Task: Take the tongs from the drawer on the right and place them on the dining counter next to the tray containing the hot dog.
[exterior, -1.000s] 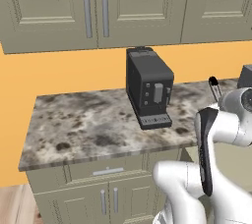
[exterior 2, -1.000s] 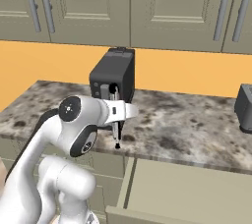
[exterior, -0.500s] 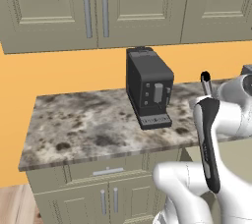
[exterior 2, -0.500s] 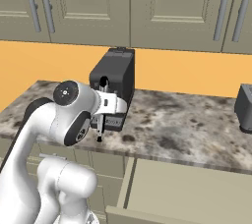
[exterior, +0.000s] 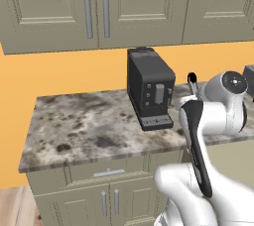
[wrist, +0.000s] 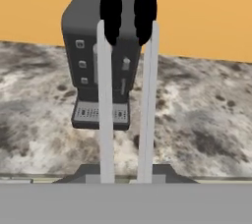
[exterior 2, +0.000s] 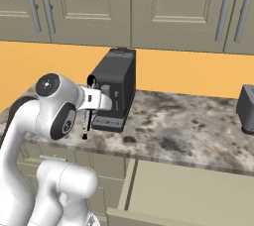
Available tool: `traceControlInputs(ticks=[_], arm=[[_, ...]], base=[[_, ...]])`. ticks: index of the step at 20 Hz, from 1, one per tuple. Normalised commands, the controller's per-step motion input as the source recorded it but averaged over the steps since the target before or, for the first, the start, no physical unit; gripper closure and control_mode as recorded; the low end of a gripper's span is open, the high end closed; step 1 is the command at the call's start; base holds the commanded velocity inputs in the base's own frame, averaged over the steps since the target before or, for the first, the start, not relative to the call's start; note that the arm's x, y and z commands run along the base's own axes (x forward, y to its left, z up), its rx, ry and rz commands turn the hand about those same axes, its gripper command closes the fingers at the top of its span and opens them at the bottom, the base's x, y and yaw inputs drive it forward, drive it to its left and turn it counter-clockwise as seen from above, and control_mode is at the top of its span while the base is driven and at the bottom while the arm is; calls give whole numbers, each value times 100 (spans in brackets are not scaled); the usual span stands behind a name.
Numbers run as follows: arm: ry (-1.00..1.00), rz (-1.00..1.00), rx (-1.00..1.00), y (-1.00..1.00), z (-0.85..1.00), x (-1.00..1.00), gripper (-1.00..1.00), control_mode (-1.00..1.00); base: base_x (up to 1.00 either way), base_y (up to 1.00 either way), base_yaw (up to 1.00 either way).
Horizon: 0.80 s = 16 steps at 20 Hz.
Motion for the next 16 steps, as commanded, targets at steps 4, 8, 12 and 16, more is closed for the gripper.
traceControlInputs(ticks=[4,8,12,16], arm=[[0,0,7,21,-5,0,100,-100],[0,0,10,23,-9,0,100,-100],[0,0,8,19,-1,0,100,-100],[0,0,0,24,-1,0,100,-100]], base=[[0,0,0],[0,0,0],[0,0,0],[0,0,0]])
